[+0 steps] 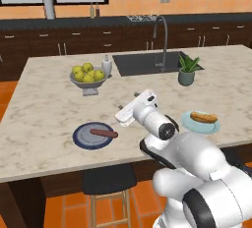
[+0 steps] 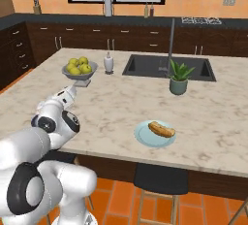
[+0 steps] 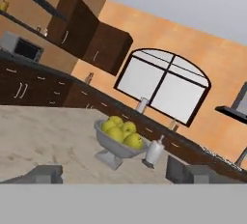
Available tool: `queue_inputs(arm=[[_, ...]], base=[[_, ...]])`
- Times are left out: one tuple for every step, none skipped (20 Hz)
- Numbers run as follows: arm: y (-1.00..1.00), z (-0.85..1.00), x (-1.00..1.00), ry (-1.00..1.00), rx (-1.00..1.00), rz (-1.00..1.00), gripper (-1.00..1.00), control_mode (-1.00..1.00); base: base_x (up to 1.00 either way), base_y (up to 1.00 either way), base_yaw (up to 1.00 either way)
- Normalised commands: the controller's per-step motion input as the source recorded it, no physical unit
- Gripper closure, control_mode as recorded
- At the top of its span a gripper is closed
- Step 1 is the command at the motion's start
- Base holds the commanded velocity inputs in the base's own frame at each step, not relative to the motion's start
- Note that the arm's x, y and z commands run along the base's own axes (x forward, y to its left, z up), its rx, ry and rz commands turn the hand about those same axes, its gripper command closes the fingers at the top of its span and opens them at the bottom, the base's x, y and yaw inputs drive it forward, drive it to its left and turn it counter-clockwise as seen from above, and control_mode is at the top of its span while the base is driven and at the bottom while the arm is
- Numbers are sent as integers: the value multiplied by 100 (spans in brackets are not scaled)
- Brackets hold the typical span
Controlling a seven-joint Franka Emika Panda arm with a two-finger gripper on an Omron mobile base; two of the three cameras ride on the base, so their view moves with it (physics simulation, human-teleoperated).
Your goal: Place one bun and one sausage from the bowl on each plate.
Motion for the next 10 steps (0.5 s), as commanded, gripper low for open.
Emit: queue_inputs(arm=[[-94, 100, -61, -34, 38, -1, -100, -100], [-100, 100, -92, -8, 46, -9, -100, -100], [-100, 100, -100, 7, 46, -19, -100, -100], [-100, 100, -100, 19, 45, -23, -100, -100], [-100, 100, -91, 45, 43, -33, -100, -100], [-100, 100, -51, 68, 35, -36, -100, -100], [-100, 84, -18, 90, 23, -39, -100, -100], [-100, 52, -7, 100, 9, -38, -100, -100], [-84, 24, -2, 100, 0, -36, -100, -100], [-71, 0, 0, 100, 0, -35, -100, -100]], base=[[0, 0, 0], [0, 0, 0], [0, 0, 0], [0, 0, 0], [0, 0, 0], [0, 0, 0], [0, 0, 0], [0, 0, 0], [0, 0, 0], [0, 0, 0]])
